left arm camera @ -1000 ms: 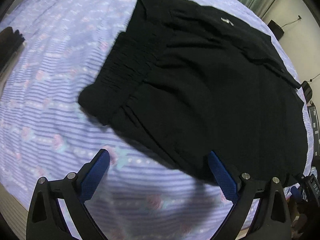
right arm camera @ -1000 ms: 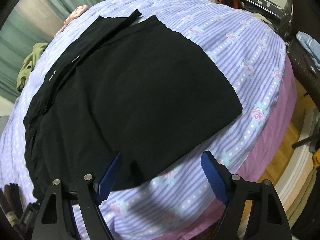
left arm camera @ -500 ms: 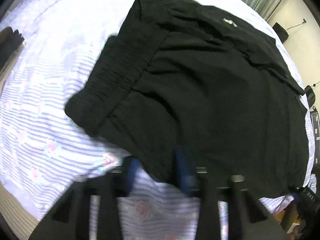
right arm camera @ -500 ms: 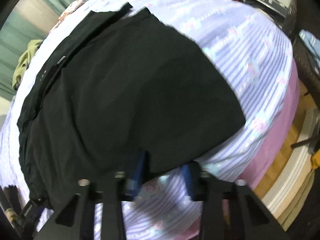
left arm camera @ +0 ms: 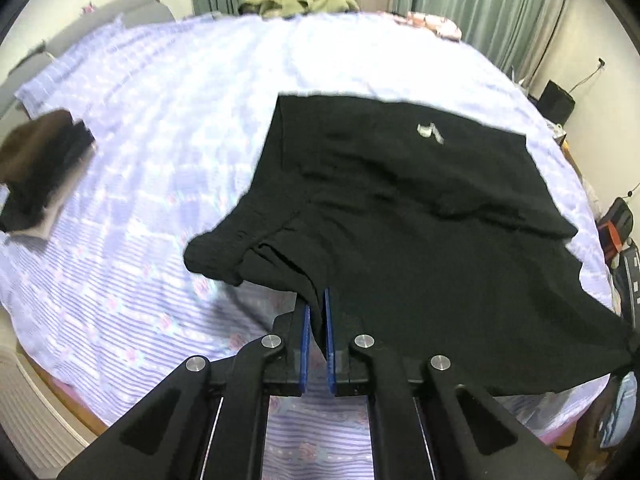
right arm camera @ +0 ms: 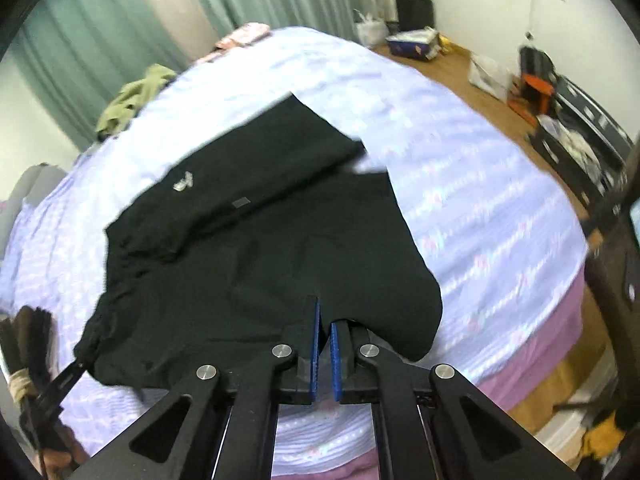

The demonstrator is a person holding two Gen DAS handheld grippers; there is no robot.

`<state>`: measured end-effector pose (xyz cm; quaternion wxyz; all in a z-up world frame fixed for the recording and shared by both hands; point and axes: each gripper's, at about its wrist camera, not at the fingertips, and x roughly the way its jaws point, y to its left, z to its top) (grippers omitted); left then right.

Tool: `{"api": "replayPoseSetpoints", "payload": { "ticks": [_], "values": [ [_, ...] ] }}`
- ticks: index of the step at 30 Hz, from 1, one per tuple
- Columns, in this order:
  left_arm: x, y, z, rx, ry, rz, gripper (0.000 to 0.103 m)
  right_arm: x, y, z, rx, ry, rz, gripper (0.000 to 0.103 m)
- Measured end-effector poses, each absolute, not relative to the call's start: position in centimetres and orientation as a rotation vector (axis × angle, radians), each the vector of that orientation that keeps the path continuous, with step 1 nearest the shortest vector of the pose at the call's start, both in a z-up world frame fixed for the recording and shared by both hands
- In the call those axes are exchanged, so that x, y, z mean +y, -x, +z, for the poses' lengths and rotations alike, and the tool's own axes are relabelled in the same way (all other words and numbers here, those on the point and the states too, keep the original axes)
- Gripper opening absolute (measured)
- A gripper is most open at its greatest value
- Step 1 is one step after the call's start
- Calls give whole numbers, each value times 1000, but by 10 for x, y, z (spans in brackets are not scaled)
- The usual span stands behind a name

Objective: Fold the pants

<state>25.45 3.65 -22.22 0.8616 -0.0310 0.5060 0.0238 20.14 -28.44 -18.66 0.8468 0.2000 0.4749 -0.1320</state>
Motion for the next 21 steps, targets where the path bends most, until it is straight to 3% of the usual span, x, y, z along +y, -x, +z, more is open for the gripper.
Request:
{"api": "replayPoseSetpoints", "payload": {
  "ticks": [9,16,18,20,21],
  "values": [
    [11,-274,-180,1032,4,42,7,-287,-210,-136,927,-344,-191,5],
    [-5,-288,-170,1041,-5,7,7,-304,-207,-135,912,-476,-238,5],
    [-13,-289,-168,1041,-27,-1,7,-310,-197,-147,939,-546,-258,10],
    [-19,-291,-167,1044,-48,-6,7,-313,-184,-161,964,-578,-283,41],
    [-22,-292,-167,1043,-70,-9,7,-315,-178,-171,990,-597,-304,46]
  ]
}}
